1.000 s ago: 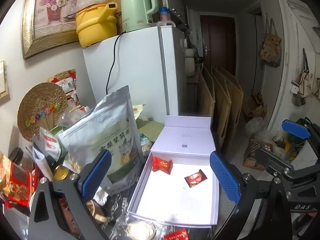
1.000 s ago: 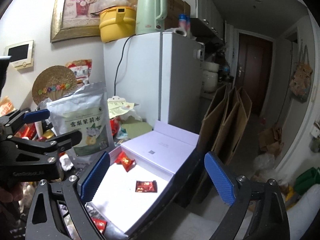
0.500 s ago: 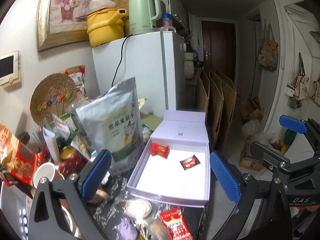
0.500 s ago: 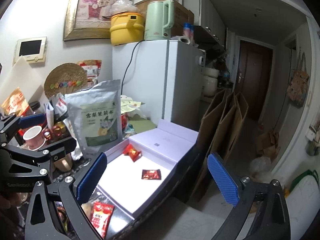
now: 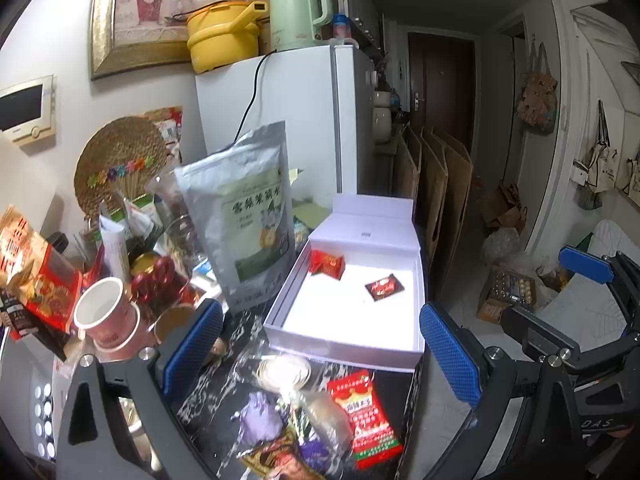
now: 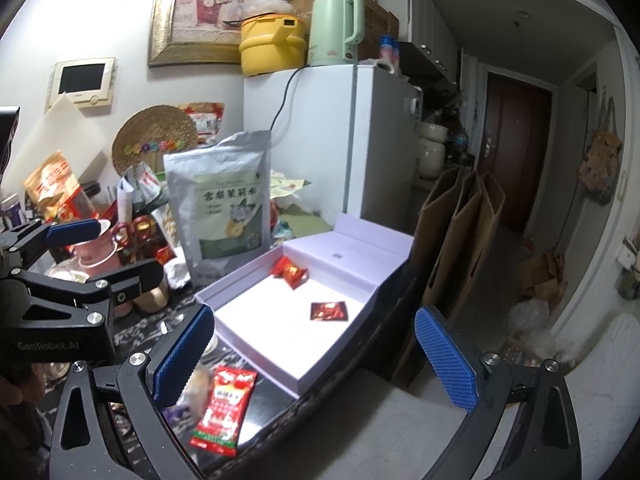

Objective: Organize soft objects
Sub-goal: 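Withdraw both tools from the box back toward the counter, then grasp the red spicy-strip bag with the right tool while the left tool grasps the nut snack bag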

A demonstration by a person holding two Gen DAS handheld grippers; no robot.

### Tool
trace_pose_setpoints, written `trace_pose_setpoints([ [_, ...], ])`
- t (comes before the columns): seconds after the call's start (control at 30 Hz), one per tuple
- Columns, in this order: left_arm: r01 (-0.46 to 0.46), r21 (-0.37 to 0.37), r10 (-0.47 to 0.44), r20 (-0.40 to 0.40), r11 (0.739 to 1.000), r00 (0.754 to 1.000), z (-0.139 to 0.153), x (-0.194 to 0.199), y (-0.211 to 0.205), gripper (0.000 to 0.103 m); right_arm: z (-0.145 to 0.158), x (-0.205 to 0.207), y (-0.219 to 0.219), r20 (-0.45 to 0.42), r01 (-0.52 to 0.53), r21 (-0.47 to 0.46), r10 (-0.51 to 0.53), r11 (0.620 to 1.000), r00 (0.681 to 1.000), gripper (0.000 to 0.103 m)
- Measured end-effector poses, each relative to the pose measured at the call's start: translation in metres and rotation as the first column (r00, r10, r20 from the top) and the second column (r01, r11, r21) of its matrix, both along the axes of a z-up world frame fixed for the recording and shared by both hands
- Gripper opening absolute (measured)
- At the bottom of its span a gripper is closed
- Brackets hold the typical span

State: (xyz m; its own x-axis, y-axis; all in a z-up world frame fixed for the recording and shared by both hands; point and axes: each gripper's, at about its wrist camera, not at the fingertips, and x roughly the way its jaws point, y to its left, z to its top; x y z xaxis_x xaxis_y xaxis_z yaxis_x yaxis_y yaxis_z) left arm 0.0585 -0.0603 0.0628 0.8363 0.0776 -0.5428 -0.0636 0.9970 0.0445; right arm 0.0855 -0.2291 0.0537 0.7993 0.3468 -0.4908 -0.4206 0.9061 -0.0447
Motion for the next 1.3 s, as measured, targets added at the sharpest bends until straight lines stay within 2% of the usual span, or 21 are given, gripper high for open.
trace_pose_setpoints([
  [0.2,-0.003,-0.006,0.003,-0.039,1.000,0.999,-0.016,-0.013,0.007,0.100,-0.020,-0.010,0.004,-0.032,-0.016,0.022,0.017,1.000,0.999,0.102],
  [0.47,-0.056,-0.021,0.055,-0.057,0.998,0.997,-0.033,-0.028,0.017,0.100,-0.047,-0.018,0.006,-0.083,-0.019,0.074,0.025,0.997,0.996,0.102],
  [0.63,-0.070,-0.060,0.064,-0.096,0.996,0.993,-0.050,-0.034,0.023,0.100,-0.064,-0.021,0.011,-0.128,-0.036,0.076,0.046,0.996,0.991,0.102],
  [1.0,-0.071,-0.096,0.057,-0.142,0.993,0.988,-0.081,-0.041,0.030,0.100,-0.094,-0.025,0.020,-0.184,-0.092,0.079,0.106,0.993,0.977,0.102],
  [1.3,-0.106,-0.152,0.069,-0.233,0.983,0.970,-0.120,-0.036,0.046,0.100,-0.124,-0.023,0.028,-0.251,-0.105,0.077,0.122,0.991,0.960,0.102],
])
